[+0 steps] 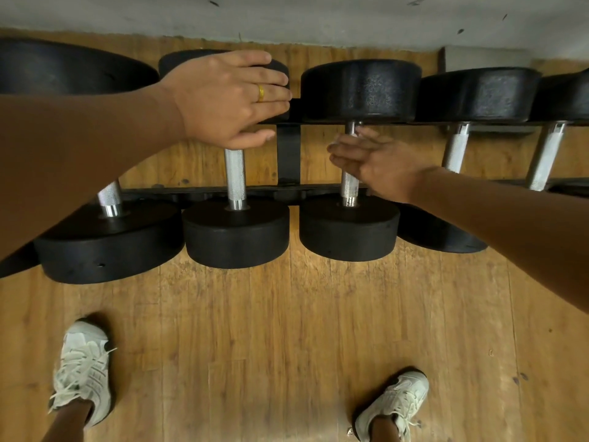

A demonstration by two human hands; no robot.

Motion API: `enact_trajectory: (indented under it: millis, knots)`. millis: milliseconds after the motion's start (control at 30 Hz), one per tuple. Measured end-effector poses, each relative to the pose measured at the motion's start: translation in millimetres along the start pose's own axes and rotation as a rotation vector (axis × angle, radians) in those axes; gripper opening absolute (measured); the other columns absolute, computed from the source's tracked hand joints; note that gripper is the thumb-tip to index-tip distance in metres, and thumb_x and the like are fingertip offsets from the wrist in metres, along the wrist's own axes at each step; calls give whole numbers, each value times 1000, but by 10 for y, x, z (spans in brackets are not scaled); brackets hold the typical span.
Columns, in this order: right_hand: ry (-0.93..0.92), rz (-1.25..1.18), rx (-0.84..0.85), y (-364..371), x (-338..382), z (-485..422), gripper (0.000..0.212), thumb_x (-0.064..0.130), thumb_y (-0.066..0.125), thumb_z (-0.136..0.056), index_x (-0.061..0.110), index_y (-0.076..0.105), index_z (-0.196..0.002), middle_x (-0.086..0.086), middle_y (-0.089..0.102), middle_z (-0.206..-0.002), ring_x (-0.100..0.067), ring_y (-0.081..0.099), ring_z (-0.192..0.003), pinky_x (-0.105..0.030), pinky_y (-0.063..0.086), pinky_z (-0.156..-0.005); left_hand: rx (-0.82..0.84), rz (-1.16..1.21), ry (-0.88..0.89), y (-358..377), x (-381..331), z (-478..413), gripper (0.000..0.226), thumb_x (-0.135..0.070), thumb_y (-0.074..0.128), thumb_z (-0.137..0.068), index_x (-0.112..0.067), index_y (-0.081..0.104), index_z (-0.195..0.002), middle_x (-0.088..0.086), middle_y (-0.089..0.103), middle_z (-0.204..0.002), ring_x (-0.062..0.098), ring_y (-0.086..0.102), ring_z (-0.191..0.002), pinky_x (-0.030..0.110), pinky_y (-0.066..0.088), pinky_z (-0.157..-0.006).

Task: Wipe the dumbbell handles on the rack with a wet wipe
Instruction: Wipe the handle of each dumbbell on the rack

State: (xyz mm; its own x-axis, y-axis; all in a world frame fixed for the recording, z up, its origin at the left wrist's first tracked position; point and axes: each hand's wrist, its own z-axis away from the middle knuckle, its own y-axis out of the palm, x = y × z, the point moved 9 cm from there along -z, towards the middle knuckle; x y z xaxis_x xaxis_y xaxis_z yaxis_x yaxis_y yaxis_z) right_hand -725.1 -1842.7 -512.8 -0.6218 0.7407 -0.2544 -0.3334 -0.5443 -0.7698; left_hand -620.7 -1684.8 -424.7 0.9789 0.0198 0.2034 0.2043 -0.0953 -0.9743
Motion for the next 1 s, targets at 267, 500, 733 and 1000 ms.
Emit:
enact_trajectory:
  millis: [267,500,733,1000]
  knots:
    - [-282,-34,17,73,304,72,62,6,53,-99,15,32,-156,-3,20,-166,-20,7,-155,-32,-7,-119,-18,2,-6,-23,-6,-4,60,-40,33,-110,7,56,-138,29,60,-138,41,52,-136,55,29,-122]
    - [248,-729,-360,-136,60,274,72,-16,56,-86,17,44,-149,0,39,-158,-19,35,-147,-45,39,-116,-4,-25,-11,-70,-29,-20,57,-38,35,-110,7,59,-136,27,61,-138,41,54,-136,54,31,-121]
    - [1064,-1184,-892,63,324,1179,46,-8,51,-94,5,59,-137,-8,57,-143,-15,50,-135,-10,29,-113,7,-29,-18,-9,4,0,62,-41,28,-110,6,56,-140,28,58,-141,41,50,-139,53,25,-123]
    - [1494,-1358,-1001,503,673,1265,48,7,40,-93,9,60,-136,-3,64,-135,-15,57,-128,-33,41,-114,29,-33,-4,-32,-36,-8,63,-46,33,-109,3,58,-140,23,61,-141,37,52,-138,51,28,-122]
